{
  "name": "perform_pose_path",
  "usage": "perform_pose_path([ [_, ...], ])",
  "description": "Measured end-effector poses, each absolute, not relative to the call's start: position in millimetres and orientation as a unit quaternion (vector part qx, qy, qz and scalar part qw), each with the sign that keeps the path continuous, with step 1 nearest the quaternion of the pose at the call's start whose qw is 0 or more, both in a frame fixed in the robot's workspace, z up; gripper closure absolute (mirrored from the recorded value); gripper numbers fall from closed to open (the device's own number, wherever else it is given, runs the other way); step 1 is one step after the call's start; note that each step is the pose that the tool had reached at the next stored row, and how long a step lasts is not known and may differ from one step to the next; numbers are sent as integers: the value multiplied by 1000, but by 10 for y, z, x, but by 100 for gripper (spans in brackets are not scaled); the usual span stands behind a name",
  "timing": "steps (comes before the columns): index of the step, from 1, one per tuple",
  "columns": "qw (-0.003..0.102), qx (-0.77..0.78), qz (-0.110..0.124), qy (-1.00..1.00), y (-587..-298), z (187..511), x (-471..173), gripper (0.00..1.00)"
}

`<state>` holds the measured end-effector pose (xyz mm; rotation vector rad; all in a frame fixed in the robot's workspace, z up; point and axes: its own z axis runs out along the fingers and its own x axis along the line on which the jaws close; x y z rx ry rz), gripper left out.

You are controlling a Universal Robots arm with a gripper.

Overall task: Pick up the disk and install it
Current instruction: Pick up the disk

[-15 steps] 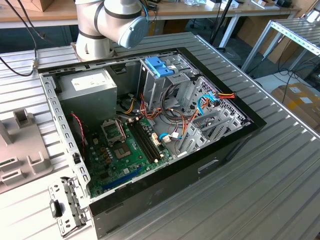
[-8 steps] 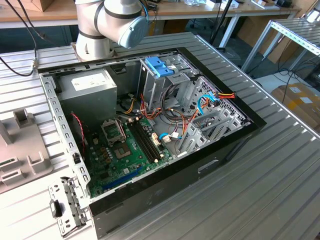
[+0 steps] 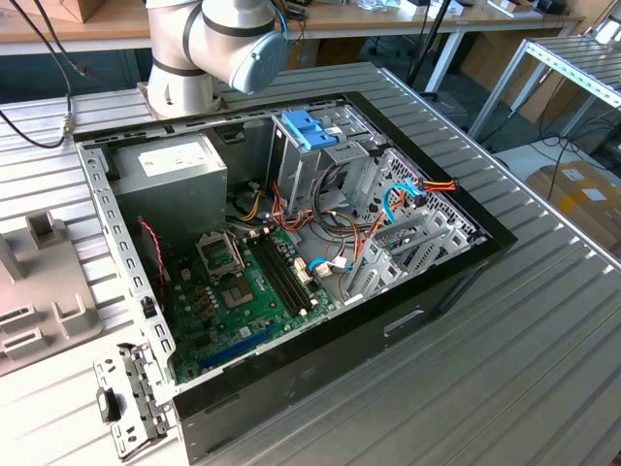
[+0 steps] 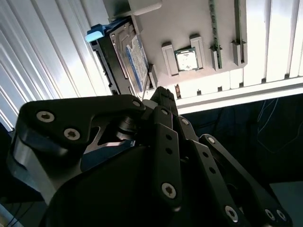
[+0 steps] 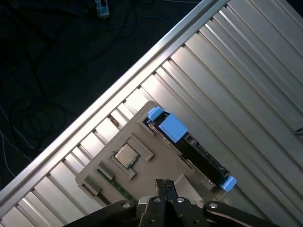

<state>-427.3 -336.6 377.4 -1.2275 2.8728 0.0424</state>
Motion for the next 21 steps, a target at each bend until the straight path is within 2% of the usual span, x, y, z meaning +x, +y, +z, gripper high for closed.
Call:
perform_pose_path([
  [21,7,-477,14,879,-3366,3774,-4273,89],
])
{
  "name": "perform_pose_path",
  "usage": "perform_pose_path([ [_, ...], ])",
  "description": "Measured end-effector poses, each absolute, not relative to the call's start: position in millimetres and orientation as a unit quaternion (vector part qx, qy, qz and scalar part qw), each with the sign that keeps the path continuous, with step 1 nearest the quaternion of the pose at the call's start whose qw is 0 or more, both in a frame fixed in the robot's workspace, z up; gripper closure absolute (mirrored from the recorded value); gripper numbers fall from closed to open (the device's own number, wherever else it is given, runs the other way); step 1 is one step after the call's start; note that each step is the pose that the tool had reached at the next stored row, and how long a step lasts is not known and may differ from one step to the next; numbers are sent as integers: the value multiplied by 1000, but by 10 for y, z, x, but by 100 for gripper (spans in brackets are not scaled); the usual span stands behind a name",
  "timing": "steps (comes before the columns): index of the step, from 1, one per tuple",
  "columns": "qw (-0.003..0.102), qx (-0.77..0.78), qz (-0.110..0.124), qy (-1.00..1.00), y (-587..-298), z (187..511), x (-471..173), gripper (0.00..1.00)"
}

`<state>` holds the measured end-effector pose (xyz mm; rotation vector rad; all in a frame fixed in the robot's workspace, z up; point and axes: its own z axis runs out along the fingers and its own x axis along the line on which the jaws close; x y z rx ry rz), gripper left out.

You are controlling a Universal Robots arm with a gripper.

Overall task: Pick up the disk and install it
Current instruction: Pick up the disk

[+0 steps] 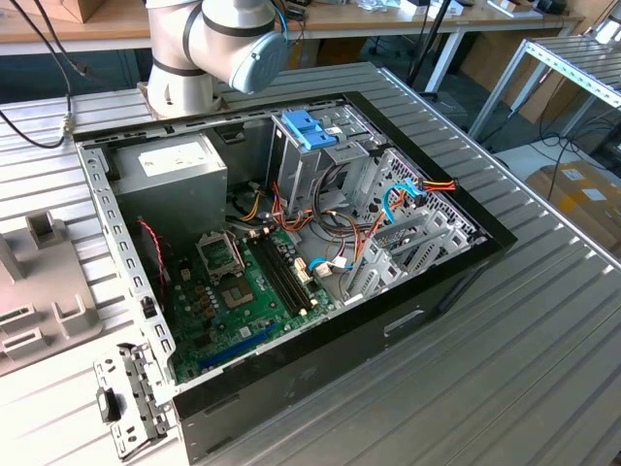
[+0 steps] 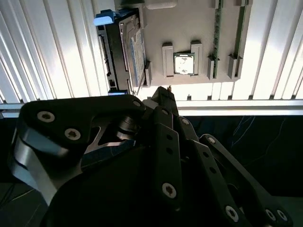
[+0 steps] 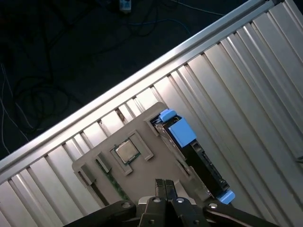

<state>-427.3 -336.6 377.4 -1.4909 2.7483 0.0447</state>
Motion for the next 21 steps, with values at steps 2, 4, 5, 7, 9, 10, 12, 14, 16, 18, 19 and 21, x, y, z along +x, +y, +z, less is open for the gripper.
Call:
perform_pose_path([
  [2,7,-486,14,874,-3366,3774,-4273,89],
  [4,7,-494,14,869,-3365,3773,-4272,89],
  [5,7,-498,14,867,-3365,3773,-4272,89],
  [7,7,-508,15,861,-3364,3773,-4272,89],
  [9,7,-516,15,856,-3364,3773,-4272,89],
  [10,7,-523,15,852,-3364,3773,-4272,89],
  [12,6,-531,15,847,-3364,3773,-4272,89],
  [14,6,-537,15,844,-3364,3773,-4272,89],
  [16,6,-543,15,839,-3364,3773,-4272,89],
  [18,6,-549,15,836,-3364,3773,-4272,89],
  [19,6,-553,15,833,-3364,3773,-4272,89],
  [21,6,-558,15,830,-3364,3773,-4272,89],
])
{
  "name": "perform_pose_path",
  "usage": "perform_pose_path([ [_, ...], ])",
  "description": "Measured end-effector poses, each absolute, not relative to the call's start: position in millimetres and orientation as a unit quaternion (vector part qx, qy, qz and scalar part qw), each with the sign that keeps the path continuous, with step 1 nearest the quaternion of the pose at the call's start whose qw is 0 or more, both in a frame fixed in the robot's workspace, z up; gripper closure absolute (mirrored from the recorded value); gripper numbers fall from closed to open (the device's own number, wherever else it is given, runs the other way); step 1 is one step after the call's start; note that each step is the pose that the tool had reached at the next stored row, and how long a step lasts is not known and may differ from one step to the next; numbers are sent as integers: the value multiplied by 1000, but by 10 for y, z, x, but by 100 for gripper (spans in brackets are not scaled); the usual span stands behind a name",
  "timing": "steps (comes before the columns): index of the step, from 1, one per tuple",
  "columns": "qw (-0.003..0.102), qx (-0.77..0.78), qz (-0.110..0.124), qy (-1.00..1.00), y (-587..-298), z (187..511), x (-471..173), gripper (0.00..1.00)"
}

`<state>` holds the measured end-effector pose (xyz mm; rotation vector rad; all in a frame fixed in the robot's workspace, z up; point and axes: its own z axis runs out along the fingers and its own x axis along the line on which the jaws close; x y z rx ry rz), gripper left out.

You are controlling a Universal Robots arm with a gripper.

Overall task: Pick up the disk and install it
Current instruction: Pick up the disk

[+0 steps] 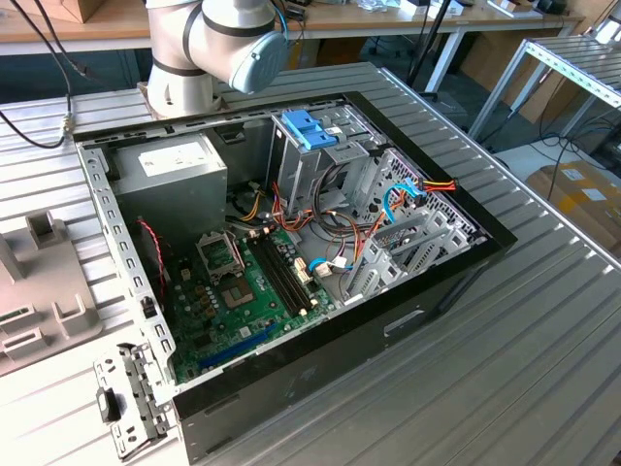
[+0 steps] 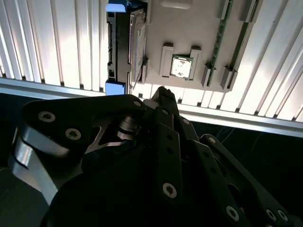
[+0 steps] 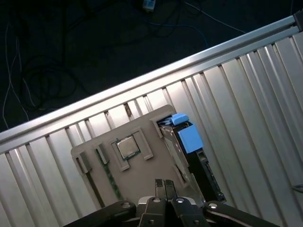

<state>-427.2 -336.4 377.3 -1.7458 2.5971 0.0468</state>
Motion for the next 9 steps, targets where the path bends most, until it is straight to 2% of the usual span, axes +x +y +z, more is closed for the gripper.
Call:
perform_pose_path([
  [9,5,-586,15,810,-3363,3773,-4272,89],
])
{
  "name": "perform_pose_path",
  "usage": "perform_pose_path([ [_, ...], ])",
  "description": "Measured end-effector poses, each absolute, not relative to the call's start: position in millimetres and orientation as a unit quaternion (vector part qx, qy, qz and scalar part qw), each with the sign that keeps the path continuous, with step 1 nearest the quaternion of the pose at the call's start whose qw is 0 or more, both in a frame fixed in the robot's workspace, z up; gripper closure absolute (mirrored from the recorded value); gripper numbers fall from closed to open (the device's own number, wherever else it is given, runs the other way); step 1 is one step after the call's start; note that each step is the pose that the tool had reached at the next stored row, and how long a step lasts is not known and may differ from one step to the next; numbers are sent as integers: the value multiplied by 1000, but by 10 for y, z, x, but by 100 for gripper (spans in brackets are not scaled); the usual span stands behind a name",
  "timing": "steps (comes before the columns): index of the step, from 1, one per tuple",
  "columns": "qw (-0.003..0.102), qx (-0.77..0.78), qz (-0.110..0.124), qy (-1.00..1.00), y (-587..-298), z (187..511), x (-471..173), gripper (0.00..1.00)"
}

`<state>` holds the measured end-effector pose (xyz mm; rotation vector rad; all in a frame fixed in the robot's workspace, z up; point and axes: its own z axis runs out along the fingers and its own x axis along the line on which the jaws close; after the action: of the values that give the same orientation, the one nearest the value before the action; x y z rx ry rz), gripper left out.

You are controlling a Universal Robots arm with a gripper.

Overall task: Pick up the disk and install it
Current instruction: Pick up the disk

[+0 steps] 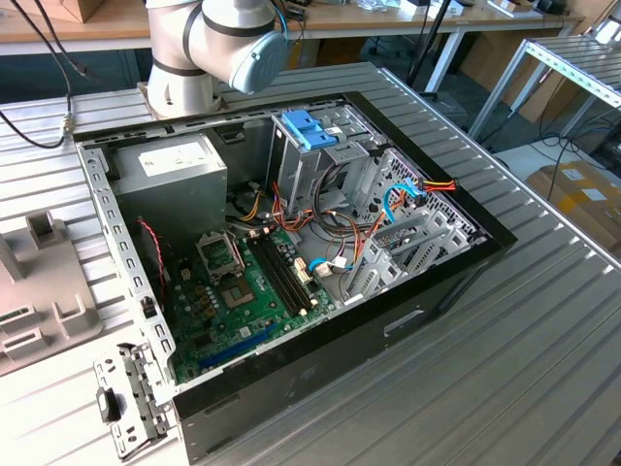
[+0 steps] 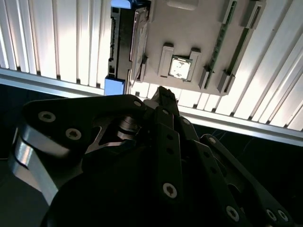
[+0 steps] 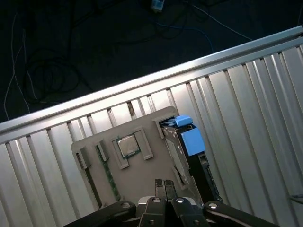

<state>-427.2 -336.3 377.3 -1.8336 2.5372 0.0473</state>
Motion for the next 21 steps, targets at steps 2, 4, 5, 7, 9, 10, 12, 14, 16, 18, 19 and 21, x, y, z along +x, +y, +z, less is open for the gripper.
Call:
perform_pose_path([
  [2,5,-594,15,805,-3363,3773,-4272,89],
  [4,5,-605,15,796,-3363,3773,-4272,89],
  [5,5,-608,15,794,-3363,3773,-4272,89],
  [7,5,-614,15,789,-3363,3773,-4272,89],
  [9,5,-619,15,785,-3363,3773,-4272,89],
  [10,5,-622,15,783,-3363,3773,-4272,89],
  [12,4,-632,15,775,-3363,3774,-4272,89],
  [14,4,-639,15,769,-3363,3773,-4272,89],
  [16,4,-645,15,764,-3363,3773,-4272,89],
  [18,4,-652,16,758,-3363,3773,-4272,89],
  [19,4,-657,16,753,-3363,3773,-4272,89],
  [21,4,-664,16,747,-3363,3773,-4271,89],
])
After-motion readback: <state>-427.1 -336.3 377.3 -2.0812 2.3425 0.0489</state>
